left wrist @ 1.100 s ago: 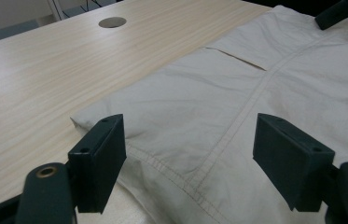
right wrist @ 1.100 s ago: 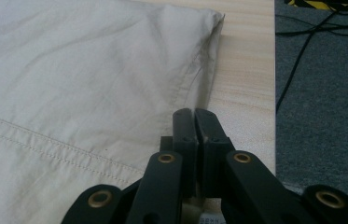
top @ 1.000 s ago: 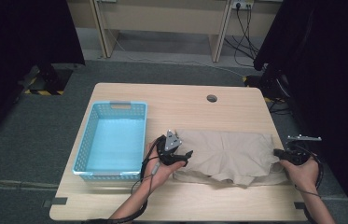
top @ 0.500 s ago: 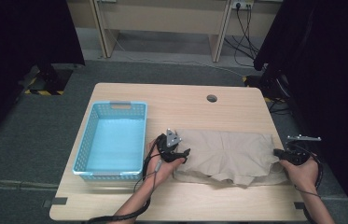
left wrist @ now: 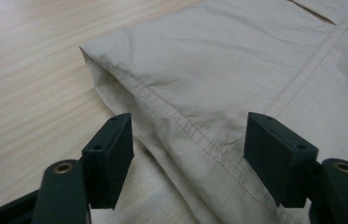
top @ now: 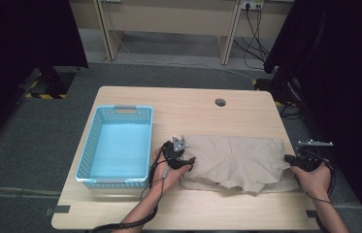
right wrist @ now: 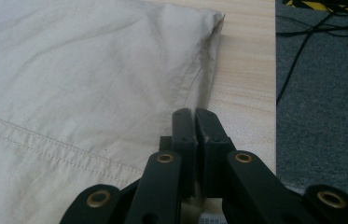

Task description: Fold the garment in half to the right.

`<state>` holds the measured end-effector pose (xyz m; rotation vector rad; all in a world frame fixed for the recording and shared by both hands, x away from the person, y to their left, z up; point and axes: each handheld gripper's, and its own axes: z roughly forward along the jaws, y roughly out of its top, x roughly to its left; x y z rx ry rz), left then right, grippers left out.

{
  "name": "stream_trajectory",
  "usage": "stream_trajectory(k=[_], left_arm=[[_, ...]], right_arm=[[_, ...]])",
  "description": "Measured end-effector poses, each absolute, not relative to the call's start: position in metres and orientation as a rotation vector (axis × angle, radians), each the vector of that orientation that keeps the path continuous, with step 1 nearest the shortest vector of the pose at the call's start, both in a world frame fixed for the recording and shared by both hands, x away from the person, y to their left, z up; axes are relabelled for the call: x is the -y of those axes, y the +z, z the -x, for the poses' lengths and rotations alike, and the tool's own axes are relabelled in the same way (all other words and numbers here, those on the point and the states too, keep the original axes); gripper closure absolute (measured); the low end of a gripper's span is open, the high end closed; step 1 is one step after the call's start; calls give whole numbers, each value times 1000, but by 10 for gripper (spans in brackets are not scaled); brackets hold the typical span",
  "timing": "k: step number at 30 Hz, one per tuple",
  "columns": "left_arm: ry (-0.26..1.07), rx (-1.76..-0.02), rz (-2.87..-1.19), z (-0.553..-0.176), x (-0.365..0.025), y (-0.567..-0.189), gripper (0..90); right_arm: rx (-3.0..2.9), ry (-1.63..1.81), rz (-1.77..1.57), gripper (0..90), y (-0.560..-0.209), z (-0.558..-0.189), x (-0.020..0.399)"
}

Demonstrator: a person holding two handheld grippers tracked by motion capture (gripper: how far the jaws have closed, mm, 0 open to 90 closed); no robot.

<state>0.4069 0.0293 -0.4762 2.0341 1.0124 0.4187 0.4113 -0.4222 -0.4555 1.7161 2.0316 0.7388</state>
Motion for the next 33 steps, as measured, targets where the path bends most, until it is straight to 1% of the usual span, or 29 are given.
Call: stream_trajectory(k=[3, 6, 8, 14, 15, 16, 18, 20, 22, 27, 33], left_arm=[[395, -1025, -2039, -407, -28, -480, 350], [400, -1024, -2041, -407, -28, -480, 367], [405, -1022, -2047, -407, -28, -480, 398], [402, -1014, -2057, -406, -25, -479, 558], [399, -1016, -2054, -406, -25, -479, 558], [400, -1010, -2050, -407, -25, -479, 621], [387, -1011, -2050, -408, -25, -478, 684], [351, -1024, -2033, -408, -23, -479, 768], [342, -1022, -2028, -408, -22, -479, 819], [355, -1002, -2033, -409, -21, -476, 842], [395, -959, -1978, -404, -23, -460, 855]], right_arm=[[-2035, 740, -1713, 874, -456, -412, 423], [-2037, 736, -1707, 874, -455, -412, 423], [-2037, 735, -1709, 874, -455, -412, 422], [-2032, 740, -1717, 873, -456, -412, 421], [-2033, 739, -1716, 873, -456, -412, 421], [-2035, 741, -1715, 873, -456, -412, 420], [-2038, 742, -1708, 873, -456, -412, 420], [-2039, 743, -1707, 873, -456, -412, 420], [-2039, 743, -1706, 873, -456, -412, 419], [-2046, 740, -1703, 872, -456, -413, 419], [-2044, 739, -1707, 873, -456, -413, 419]])
